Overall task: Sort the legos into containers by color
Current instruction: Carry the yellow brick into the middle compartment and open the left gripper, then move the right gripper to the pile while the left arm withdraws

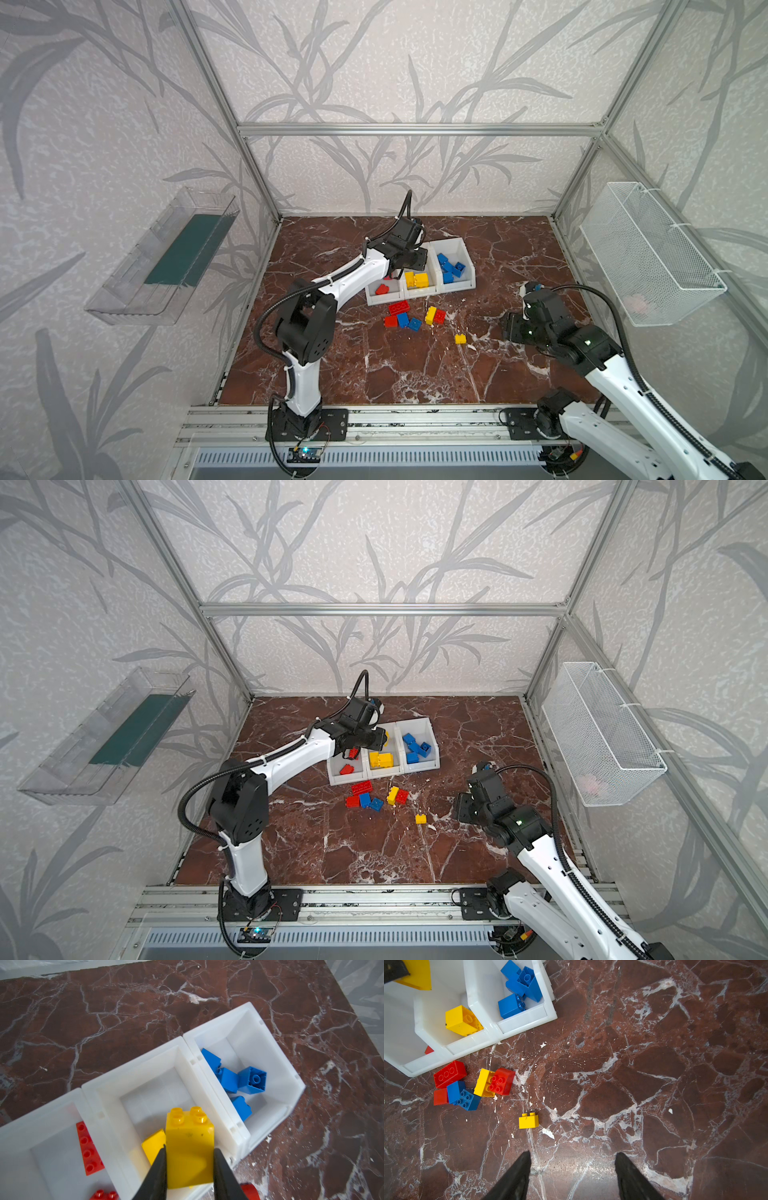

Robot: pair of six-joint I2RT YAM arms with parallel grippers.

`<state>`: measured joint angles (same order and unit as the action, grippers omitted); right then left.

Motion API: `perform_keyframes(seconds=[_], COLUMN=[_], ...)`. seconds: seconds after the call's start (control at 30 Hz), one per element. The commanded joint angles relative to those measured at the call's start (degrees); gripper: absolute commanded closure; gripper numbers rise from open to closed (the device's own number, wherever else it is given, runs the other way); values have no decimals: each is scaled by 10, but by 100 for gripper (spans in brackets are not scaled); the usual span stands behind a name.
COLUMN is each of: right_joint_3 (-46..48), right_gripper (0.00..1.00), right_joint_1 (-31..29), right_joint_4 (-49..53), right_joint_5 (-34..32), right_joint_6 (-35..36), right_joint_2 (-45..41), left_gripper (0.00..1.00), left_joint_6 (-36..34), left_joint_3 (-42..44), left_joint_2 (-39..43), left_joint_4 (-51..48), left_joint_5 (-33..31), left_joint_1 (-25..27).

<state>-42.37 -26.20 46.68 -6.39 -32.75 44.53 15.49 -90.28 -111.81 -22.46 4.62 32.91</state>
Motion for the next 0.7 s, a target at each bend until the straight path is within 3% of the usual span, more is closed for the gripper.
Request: perform_keyframes(seconds=[0.0,0.1,0.33,0.67], right_joint_3=[-16,-14,-14,-33], right_gripper=[35,35,35,35], right_joint_1=[-1,-2,-1,-25], right_joint_4=[14,19,24,-8], right_joint_5=[0,0,-1,16], right_joint_6=[1,-1,-1,17], right_joint_2=[-6,-10,-14,38], left_gripper=[73,68,41,40], left_joint_6=[-15,-16,-12,16], left_joint_3=[-35,-53,-54,50], left_joint_2=[-25,-39,-32,85], left_joint_4=[-20,-23,-21,15], left_joint_5=[14,14,15,7], left_joint_1=[-5,-6,-7,-28])
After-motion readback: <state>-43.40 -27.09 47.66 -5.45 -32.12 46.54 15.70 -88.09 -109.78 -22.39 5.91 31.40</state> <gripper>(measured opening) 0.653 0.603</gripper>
